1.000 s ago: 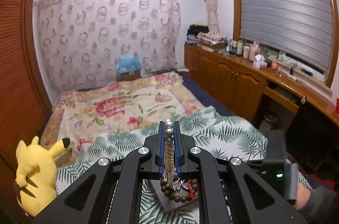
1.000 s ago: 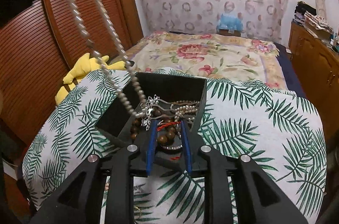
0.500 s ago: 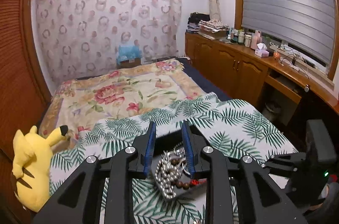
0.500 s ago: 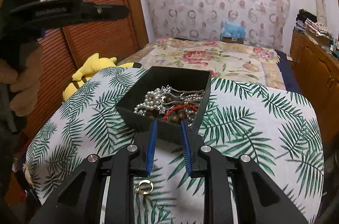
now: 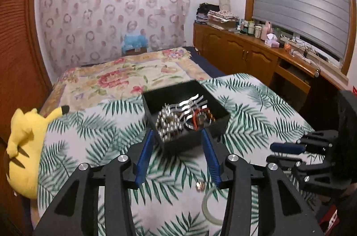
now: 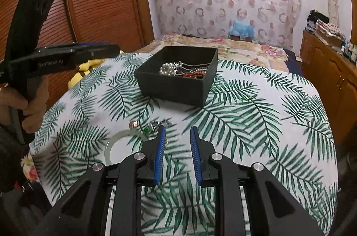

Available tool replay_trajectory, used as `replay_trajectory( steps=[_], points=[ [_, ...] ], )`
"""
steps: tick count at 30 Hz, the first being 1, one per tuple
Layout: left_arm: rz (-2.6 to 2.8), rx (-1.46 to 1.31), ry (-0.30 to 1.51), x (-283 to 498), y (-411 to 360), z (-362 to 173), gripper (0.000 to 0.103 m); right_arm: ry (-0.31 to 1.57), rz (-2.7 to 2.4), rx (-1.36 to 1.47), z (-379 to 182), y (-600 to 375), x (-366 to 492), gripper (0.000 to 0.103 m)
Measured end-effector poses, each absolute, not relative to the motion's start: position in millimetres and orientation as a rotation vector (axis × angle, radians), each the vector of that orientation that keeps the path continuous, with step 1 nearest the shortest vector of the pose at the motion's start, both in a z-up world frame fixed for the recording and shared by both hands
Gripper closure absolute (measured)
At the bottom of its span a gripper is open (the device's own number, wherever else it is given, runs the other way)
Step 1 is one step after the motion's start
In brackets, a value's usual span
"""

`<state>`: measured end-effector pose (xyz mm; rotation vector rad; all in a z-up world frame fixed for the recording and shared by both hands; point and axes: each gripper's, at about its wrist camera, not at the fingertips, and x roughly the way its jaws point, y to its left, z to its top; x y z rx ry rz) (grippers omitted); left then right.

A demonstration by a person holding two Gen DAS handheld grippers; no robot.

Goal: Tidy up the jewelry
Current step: 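Move the open left tool down around the pale green jade bangle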

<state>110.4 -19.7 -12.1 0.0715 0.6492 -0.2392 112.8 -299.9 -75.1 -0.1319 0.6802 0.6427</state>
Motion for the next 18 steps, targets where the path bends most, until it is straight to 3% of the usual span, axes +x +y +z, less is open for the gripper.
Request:
replay_trajectory(
  steps=[3,8,10,12,18],
  points=[
    [-0.229,0.061,0.662,103.2,-18.5,-21.3,0.056,0.677,0.647,-0.136,-74.2,-300.6,107.3,0.078],
    [-0.213,0.057,0.702,101.8,-17.5,-38.6,0.037,0.669,0.636,-0.15,-72.9,-299.9,102.9,0.078],
    [-0.204,0.062,0.72,102.0,-17.3,-45.2,0.036,0.672,0.635,-0.143,-73.2,-301.1,102.0,0.078],
    [-0.201,0.054,0.726,100.3,-17.1,-48.6,0.023,0.676,0.631,-0.142,-73.6,-302.1,100.9,0.078],
    [-0.206,0.041,0.741,90.5,-19.9,-57.9,0.015,0.688,0.619,-0.144,-78.5,-305.6,97.6,0.078]
  ],
)
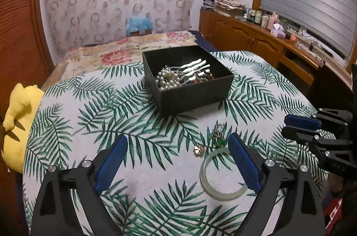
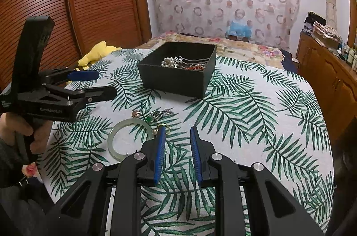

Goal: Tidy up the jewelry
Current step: 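Move the open left tool down around the pale green jade bangle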

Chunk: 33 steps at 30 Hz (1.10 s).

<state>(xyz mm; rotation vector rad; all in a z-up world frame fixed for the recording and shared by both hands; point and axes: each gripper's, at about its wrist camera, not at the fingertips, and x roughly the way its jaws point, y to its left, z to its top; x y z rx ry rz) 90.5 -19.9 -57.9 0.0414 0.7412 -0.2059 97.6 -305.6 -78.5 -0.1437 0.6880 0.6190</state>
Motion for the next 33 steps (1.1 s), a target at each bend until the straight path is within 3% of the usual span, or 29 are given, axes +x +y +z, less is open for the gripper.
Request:
replay_trajectory(
  steps=[3,7,33],
  points=[
    [-0.217,0.037,0.761,87.2,-24.1,-63.7,0.014,0.696,0.608,-0.143,-81.4,-307.4,97.1,0.078],
    [-0.248,0.042,0.788,82.8,-32.9,-71.8,0.014,0.7,0.599,-0.136,-84.5,-310.4,97.1,0.064],
    [-0.368,0.127,0.88,83.6,-80.7,-97.7,0.014,0.727,0.545,-0.124,-98.0,-327.4,98.7,0.057]
  ],
)
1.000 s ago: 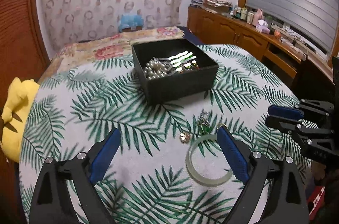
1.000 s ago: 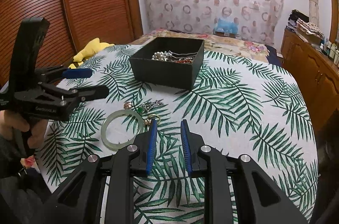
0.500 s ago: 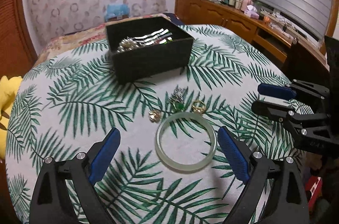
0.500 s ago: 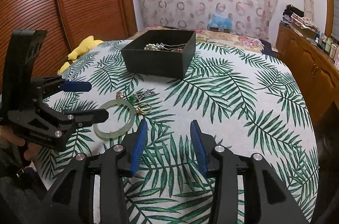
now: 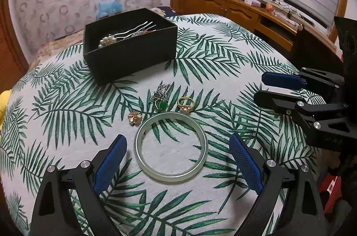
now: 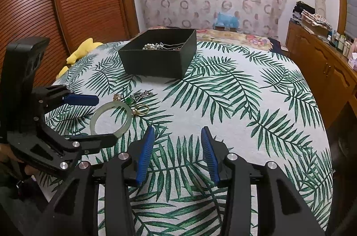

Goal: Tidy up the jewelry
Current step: 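Move the open left tool down around the pale green jade bangle, then grasp the green pendant and gold ring with the right tool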

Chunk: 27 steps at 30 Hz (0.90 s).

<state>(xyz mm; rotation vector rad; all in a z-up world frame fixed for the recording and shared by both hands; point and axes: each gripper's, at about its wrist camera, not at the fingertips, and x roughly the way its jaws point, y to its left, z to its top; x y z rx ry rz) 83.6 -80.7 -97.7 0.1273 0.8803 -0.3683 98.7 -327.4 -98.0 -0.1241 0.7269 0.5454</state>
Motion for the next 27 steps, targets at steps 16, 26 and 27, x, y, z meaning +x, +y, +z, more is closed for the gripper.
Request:
replay_trajectory(
  steps=[16,26,27],
  points=[
    [-0.353,0.135,0.836,73.4,-67.9,-96.0,0.034,0.744,0.571,-0.129,-104.4,-318.3,100.8,0.057],
    [-0.301,0.086,0.799,68.2,-37.4,-81.7,0.034,0.747,0.648,-0.166,-95.3,-288.8,112.5,0.057],
    [-0.295,0.076,0.796,68.1,-33.0,-80.6,0.034,0.751,0.658,-0.17,-94.8,-284.1,114.4,0.057]
  ],
)
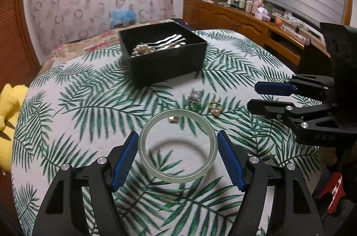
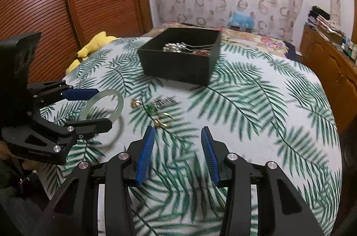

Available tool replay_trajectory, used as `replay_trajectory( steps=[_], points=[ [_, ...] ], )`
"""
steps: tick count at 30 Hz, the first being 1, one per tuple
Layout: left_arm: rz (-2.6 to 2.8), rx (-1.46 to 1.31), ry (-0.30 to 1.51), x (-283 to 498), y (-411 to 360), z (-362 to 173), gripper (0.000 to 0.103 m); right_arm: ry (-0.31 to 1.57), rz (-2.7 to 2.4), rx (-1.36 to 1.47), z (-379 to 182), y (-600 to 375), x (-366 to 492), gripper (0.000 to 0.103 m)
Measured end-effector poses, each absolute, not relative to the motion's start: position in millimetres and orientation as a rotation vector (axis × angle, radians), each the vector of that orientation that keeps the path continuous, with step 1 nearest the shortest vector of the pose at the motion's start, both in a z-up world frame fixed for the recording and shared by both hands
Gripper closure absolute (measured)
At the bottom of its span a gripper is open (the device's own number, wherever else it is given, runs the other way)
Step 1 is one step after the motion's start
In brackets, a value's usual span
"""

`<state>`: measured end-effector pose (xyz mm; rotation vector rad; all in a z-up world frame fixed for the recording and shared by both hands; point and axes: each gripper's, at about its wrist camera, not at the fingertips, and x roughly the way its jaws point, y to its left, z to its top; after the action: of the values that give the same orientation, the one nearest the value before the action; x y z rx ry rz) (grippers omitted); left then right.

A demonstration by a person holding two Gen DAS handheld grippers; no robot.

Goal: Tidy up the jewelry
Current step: 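Grasp the green pendant and gold ring with the right tool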

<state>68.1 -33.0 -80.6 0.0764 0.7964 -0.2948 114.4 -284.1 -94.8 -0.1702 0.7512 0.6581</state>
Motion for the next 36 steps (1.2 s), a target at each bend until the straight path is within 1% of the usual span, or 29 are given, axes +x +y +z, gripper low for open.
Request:
replay_trajectory(
  steps=[10,18,20,26,28,29,30,36],
  points=[
    [-0.254,0.04,0.778,67.4,-12.5,-77.0,0.034,0.796,0.723,-0.251,-101.1,-234.6,136.0,0.057],
    [-0.245,0.026,0.778,67.3,-7.5,-78.7,0.034,0.815,0.698,-0.328,-110.1,-214.9,145.3,0.058],
    [-0.245,0.022,0.777,66.8,-7.8,-79.0,0.034,0.819,0.694,-0.333,-111.3,-213.4,147.0,0.063],
    [-0.247,0.022,0.779,66.5,-8.2,-80.0,0.034,0.811,0.675,-0.345,-112.8,-212.6,146.0,0.074],
    [-0.246,0.022,0.779,66.4,-8.4,-80.1,0.034,0.807,0.67,-0.351,-112.3,-213.7,145.3,0.084],
    [-0.246,0.022,0.779,66.4,-8.6,-80.4,0.034,0.804,0.673,-0.355,-112.5,-213.7,144.8,0.086],
    [-0.245,0.021,0.778,66.3,-8.5,-80.5,0.034,0.803,0.681,-0.354,-112.2,-214.0,144.5,0.087],
    [-0.244,0.025,0.775,67.3,-10.3,-80.4,0.034,0.769,0.698,-0.316,-98.7,-223.4,142.6,0.088]
  ],
)
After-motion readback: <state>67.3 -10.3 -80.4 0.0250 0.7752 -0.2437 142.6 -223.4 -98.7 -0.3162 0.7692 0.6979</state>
